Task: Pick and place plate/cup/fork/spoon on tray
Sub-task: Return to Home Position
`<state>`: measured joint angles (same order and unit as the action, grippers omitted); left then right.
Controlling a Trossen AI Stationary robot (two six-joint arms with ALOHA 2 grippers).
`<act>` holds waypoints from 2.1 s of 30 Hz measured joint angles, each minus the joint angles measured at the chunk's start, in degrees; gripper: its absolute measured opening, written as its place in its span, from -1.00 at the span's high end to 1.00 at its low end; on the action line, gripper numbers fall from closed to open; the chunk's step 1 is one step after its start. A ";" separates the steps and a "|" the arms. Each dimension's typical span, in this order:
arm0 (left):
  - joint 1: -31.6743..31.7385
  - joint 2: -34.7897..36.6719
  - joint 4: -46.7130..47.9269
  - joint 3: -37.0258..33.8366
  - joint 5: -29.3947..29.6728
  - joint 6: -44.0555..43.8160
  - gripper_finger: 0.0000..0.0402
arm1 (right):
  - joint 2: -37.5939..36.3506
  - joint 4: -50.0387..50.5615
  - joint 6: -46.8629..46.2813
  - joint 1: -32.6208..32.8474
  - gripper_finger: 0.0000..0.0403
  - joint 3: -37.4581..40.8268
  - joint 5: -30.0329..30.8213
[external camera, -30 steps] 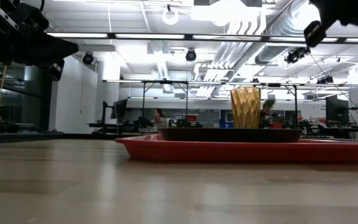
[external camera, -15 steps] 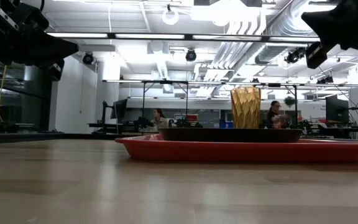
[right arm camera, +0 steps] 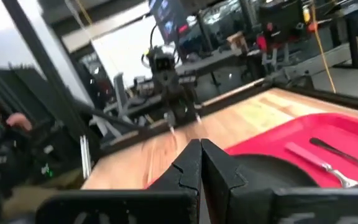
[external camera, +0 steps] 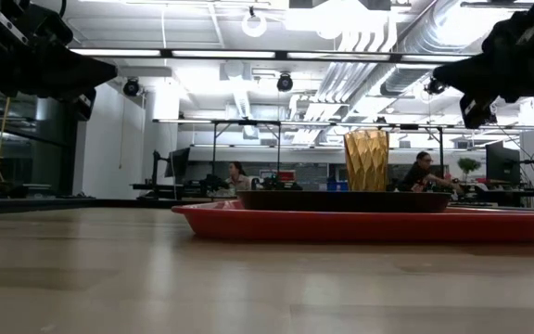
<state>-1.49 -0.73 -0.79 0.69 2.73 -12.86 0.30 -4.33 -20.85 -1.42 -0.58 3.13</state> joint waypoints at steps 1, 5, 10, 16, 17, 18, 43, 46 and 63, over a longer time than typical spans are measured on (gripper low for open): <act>0.00 0.00 -0.01 0.00 0.01 0.00 0.98 | -0.02 0.84 0.54 0.62 1.00 0.00 0.03; 0.01 0.00 -0.01 0.00 0.01 0.00 0.98 | 0.02 3.09 2.97 2.36 1.00 0.00 -0.44; -0.01 0.00 -0.01 0.00 0.01 0.00 0.98 | 0.02 3.14 4.61 2.79 1.00 0.00 -0.80; -0.01 0.00 0.00 0.00 0.01 0.00 0.98 | 0.02 3.25 4.86 2.79 1.00 0.00 -1.27; -0.01 0.00 -0.01 0.00 0.02 0.00 0.98 | 0.03 3.29 4.86 2.79 1.00 0.00 -1.52; -0.01 0.00 0.01 0.00 0.01 0.00 0.98 | 0.04 3.33 4.86 2.79 1.00 0.00 -1.70; -0.01 0.00 -0.01 0.00 0.03 0.00 0.98 | 0.06 3.68 2.92 2.76 1.00 0.00 -3.60; 0.01 0.00 -0.01 0.00 0.03 0.00 0.98 | 0.05 3.68 2.92 2.76 1.00 0.00 -3.60; 0.01 0.00 -0.01 0.00 0.03 0.00 0.98 | 0.07 3.70 2.92 2.76 1.00 0.00 -3.58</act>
<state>-1.48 -0.73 -0.80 0.69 2.76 -12.86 0.36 -0.62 -17.93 1.34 -0.58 -0.45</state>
